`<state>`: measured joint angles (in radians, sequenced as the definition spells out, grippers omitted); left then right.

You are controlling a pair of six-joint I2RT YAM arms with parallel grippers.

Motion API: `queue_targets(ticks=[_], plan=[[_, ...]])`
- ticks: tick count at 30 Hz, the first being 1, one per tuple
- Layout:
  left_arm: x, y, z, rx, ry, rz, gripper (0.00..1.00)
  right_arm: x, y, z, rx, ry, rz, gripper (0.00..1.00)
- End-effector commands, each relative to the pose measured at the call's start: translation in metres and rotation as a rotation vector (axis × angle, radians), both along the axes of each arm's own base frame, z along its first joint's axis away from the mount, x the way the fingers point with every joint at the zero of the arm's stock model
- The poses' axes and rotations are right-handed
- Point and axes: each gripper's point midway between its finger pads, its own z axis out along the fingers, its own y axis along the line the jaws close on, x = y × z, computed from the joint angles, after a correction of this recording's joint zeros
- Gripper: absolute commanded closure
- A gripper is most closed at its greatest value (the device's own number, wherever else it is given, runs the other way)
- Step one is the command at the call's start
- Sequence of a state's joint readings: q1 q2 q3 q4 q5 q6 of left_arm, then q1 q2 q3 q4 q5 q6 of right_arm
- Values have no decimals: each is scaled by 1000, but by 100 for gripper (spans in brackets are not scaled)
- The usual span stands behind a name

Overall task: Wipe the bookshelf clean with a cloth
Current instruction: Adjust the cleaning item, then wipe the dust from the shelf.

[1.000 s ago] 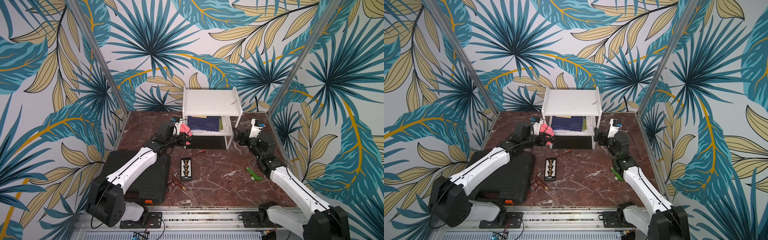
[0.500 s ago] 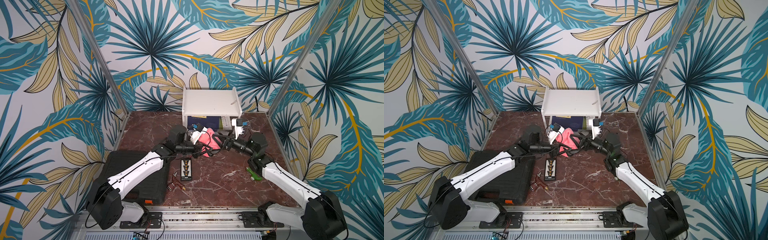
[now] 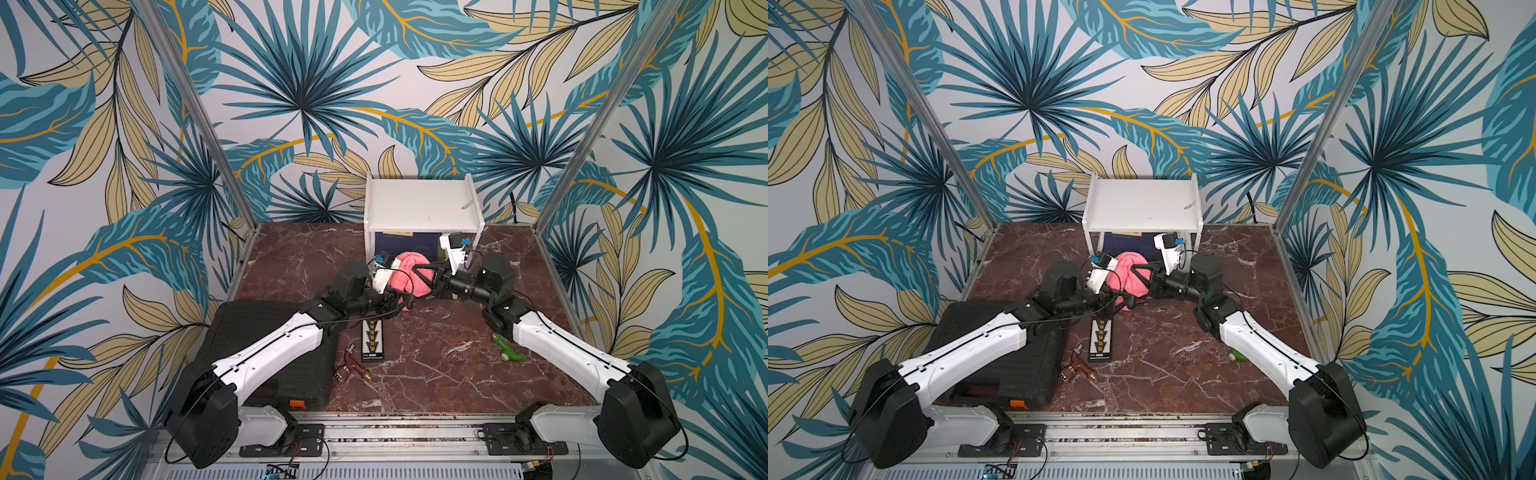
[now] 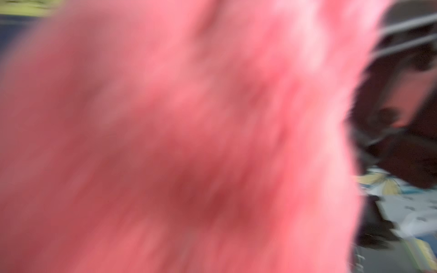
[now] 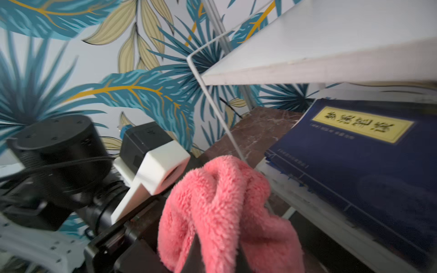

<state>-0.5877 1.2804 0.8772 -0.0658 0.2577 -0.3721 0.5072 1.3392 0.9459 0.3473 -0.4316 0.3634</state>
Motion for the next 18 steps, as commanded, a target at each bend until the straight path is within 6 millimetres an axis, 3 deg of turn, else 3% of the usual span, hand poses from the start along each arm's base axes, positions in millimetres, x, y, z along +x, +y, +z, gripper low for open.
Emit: queue_targets(ticks=[1, 3, 5, 6, 9, 10, 11, 12, 14, 17, 18], plan=[[39, 125, -36, 65, 93, 634, 35, 41, -5, -47, -336, -21, -262, 100], [36, 153, -50, 30, 143, 720, 30, 53, 18, -65, -449, -40, -317, 100], [37, 160, -44, -10, 116, 748, 3, 62, 29, -69, -508, -67, -370, 100], [38, 160, -39, -19, 100, 747, 0, 67, 24, -66, -520, -73, -425, 100], [42, 161, -24, -21, 66, 746, 0, 71, -31, -54, -619, -123, -651, 100], [43, 158, -19, -20, 54, 731, 0, 64, -56, -38, -632, -155, -724, 100], [45, 155, -15, -25, 39, 714, 0, 58, -73, -44, -691, -167, -759, 100], [47, 150, -12, -30, 29, 684, 0, 48, -84, -32, -701, -194, -776, 100], [51, 139, -8, -47, 21, 632, 0, 34, -71, -42, -658, -173, -649, 100], [61, 138, -18, 22, 78, 637, 0, 23, -21, -53, -489, -131, -411, 100], [63, 137, -19, 55, 108, 635, 0, 24, -13, -56, -474, -117, -383, 100]])
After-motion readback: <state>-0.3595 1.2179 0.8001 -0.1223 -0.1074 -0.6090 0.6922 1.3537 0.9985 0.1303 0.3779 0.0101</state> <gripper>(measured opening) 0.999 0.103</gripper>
